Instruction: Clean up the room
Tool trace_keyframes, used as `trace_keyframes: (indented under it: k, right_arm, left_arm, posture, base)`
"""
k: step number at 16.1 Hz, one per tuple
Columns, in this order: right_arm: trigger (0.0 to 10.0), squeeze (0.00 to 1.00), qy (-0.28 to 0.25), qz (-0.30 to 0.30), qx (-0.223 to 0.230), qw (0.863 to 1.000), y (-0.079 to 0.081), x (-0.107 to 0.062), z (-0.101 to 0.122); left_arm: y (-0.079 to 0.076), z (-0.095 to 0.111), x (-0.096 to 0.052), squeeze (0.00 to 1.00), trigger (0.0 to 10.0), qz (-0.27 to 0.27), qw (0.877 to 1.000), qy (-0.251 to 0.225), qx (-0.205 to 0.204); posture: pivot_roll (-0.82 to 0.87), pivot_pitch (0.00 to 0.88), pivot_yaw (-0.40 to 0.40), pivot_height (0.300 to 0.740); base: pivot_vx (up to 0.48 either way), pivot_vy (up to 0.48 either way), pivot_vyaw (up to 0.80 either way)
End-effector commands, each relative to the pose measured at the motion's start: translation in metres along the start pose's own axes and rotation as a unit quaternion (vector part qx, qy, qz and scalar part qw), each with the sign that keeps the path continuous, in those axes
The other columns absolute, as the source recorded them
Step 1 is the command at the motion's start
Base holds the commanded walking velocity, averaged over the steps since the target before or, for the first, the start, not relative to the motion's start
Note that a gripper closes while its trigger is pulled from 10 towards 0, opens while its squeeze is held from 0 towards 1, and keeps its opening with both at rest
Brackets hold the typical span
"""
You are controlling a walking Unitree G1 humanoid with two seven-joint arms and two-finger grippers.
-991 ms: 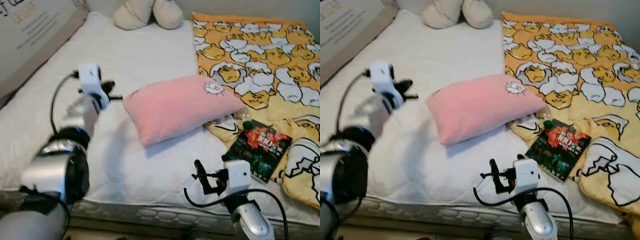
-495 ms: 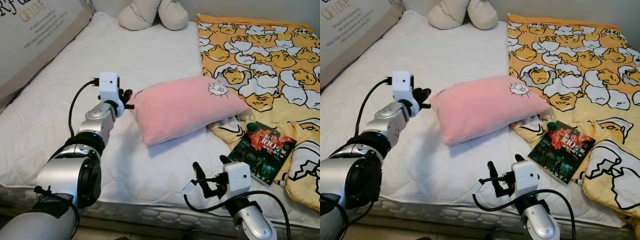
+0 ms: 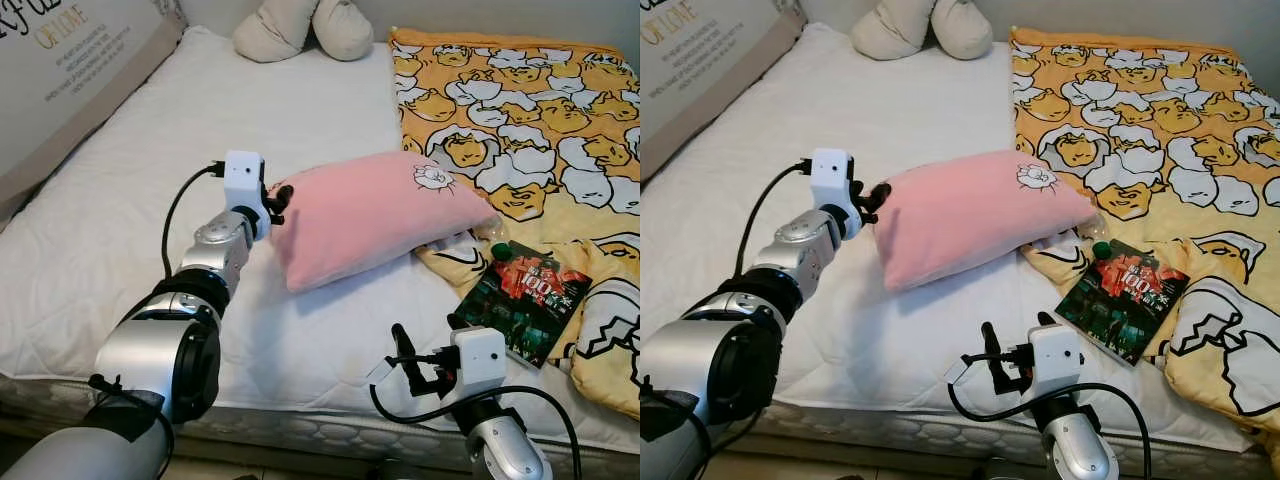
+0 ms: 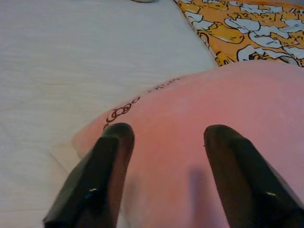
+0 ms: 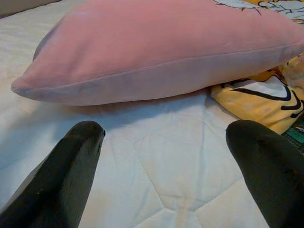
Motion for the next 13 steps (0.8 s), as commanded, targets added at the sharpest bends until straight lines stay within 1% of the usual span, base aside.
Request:
trace_keyframes:
  k: [1, 2, 3, 4, 5, 6, 9, 10, 12, 13]
  right_arm:
    - [10.0, 0.0, -0.009, -0.011, 0.001, 1.0, -0.004, 0.0, 0.004]
    - [10.0, 0.0, -0.009, -0.011, 0.001, 1.0, -0.004, 0.0, 0.004]
    - [10.0, 0.0, -0.009, -0.012, 0.001, 1.0, -0.004, -0.001, 0.004]
    - [10.0, 0.0, -0.009, -0.012, 0.001, 1.0, -0.004, -0.001, 0.003]
    - [10.0, 0.0, -0.008, -0.012, 0.001, 1.0, -0.003, -0.001, 0.003]
    - [10.0, 0.0, -0.007, -0.012, 0.002, 1.0, -0.002, -0.002, 0.003]
    - [10.0, 0.0, -0.001, -0.018, 0.004, 1.0, -0.002, -0.009, 0.002]
    - [10.0, 0.0, 0.001, -0.02, 0.004, 1.0, -0.002, -0.012, 0.0]
    - [10.0, 0.0, 0.004, -0.023, 0.006, 1.0, -0.002, -0.015, -0.001]
    - [10.0, 0.0, 0.005, -0.025, 0.006, 1.0, -0.002, -0.017, -0.001]
  left_arm:
    - [0.002, -0.003, -0.002, 1.0, 10.0, 0.0, 1.0, -0.002, 0.01]
    - [0.002, -0.003, -0.002, 1.0, 10.0, 0.0, 1.0, -0.002, 0.01]
    - [0.0, -0.003, -0.002, 1.0, 10.0, -0.008, 1.0, -0.006, 0.026]
    - [0.0, -0.003, -0.001, 1.0, 10.0, -0.009, 1.0, -0.005, 0.023]
    - [0.0, -0.008, -0.002, 1.0, 10.0, -0.004, 1.0, 0.004, 0.003]
    - [0.002, -0.01, -0.002, 1.0, 10.0, 0.002, 1.0, 0.009, -0.028]
    - [0.011, -0.01, -0.003, 1.0, 10.0, 0.033, 0.994, 0.011, -0.101]
    - [0.014, -0.01, -0.003, 1.0, 10.0, 0.041, 0.992, 0.012, -0.117]
    - [0.017, -0.008, -0.003, 1.0, 10.0, 0.05, 0.989, 0.013, -0.136]
    - [0.018, -0.007, -0.003, 1.0, 10.0, 0.056, 0.986, 0.013, -0.156]
  posture:
    - [-0.25, 0.014, 0.058, 0.731]
    - [-0.25, 0.014, 0.058, 0.731]
    - [-0.25, 0.016, 0.058, 0.731]
    - [-0.25, 0.016, 0.058, 0.731]
    - [-0.26, 0.022, 0.059, 0.731]
    - [-0.26, 0.029, 0.061, 0.731]
    - [-0.29, 0.043, 0.067, 0.731]
    - [-0.29, 0.046, 0.069, 0.731]
    - [-0.3, 0.048, 0.07, 0.731]
    - [-0.3, 0.054, 0.072, 0.731]
  base:
    - [0.0, 0.0, 0.0]
    - [0.0, 0.0, 0.0]
    - [0.0, 0.0, 0.0]
    - [0.0, 0.0, 0.0]
    - [0.0, 0.0, 0.0]
    - [0.0, 0.0, 0.0]
    - [0.0, 0.0, 0.0]
    - [0.0, 0.0, 0.0]
    - [0.0, 0.0, 0.0]
    - [0.0, 0.0, 0.0]
Point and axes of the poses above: a point about 5 cm out from each wrist's last joint towards the gripper, its own x axis pointing out of the wrist towards the gripper, its own z axis along the axis of the wrist's last joint, y = z × x, the point moved 3 cm from there along x, pointing out of the wrist towards the gripper, and after that the axes turned 9 degrees about -x, right-handed, at the moved point
